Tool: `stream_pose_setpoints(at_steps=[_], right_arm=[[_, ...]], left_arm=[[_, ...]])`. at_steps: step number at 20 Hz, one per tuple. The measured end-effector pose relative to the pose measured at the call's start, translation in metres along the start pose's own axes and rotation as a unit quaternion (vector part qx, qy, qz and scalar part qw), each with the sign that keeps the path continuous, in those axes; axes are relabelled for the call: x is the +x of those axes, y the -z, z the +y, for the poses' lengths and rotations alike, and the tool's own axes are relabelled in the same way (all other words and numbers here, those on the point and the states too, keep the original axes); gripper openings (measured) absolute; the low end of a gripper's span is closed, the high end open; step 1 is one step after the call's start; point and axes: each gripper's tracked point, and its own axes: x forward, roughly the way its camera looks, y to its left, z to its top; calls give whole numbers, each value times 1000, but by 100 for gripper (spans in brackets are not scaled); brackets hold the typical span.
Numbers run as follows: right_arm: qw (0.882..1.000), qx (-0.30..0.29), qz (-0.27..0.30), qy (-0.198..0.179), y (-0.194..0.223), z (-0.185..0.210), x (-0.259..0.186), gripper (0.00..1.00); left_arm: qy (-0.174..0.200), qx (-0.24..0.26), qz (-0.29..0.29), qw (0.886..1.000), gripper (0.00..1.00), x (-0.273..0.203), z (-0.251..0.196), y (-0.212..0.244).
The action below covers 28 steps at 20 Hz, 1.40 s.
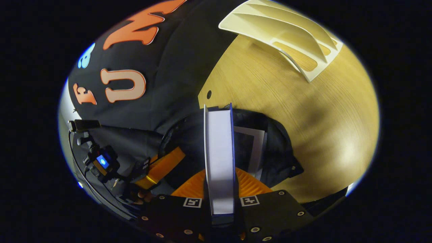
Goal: Open the schoolbag, grab two books from the bookshelf and put them into the schoolbag.
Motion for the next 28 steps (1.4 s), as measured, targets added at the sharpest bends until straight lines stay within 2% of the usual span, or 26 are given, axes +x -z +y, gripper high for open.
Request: stream_pose_setpoints(at_steps=[8,13,15,16,17,19,20,22,25,26,27,28], right_arm=[[997,45,-48,-45,5,3,46,27],[996,46,-46,-57,10,-1,77,28],[997,51,-32,-50,18,-2,87,29],[998,52,-26,-35,19,-5,90,31],[999,49,-8,-4,24,-15,93,33],[997,13,20,74,32,-42,95,46],[996,-11,17,89,29,-49,93,56],[994,-28,38,102,35,-42,81,59],[989,-54,45,131,34,-50,60,68],[988,-63,44,136,32,-52,51,72],[986,-73,40,144,28,-55,42,76],[983,-85,38,156,24,-59,30,82]], left_arm=[[11,-9,3,1000,5,7,-26,-1],[15,11,13,1000,5,11,-37,3],[16,9,16,1000,4,13,-34,5],[18,7,15,1000,4,13,-32,5],[21,3,14,1000,4,12,-30,4],[20,-1,16,1000,5,15,-26,5],[22,3,18,1000,5,18,-26,9],[27,-2,15,1000,5,22,-29,6],[39,-10,9,999,8,22,-32,8],[47,-13,6,999,6,21,-34,8],[52,-14,1,999,16,20,-35,9],[57,-16,0,998,18,20,-36,11]])
